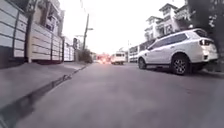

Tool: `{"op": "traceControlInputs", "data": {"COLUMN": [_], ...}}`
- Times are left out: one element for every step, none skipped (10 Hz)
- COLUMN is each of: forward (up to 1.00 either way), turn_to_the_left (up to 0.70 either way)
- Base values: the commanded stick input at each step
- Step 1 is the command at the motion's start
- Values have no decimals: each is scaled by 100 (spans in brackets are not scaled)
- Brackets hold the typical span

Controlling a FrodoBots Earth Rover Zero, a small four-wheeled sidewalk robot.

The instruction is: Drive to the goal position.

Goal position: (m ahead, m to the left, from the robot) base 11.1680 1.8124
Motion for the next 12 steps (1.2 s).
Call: {"op": "traceControlInputs", "data": {"forward": [100,100,100,100,100,100,100,100,100,100,100,100], "turn_to_the_left": [0,0,0,0,0,0,0,0,0,0,5,17]}}
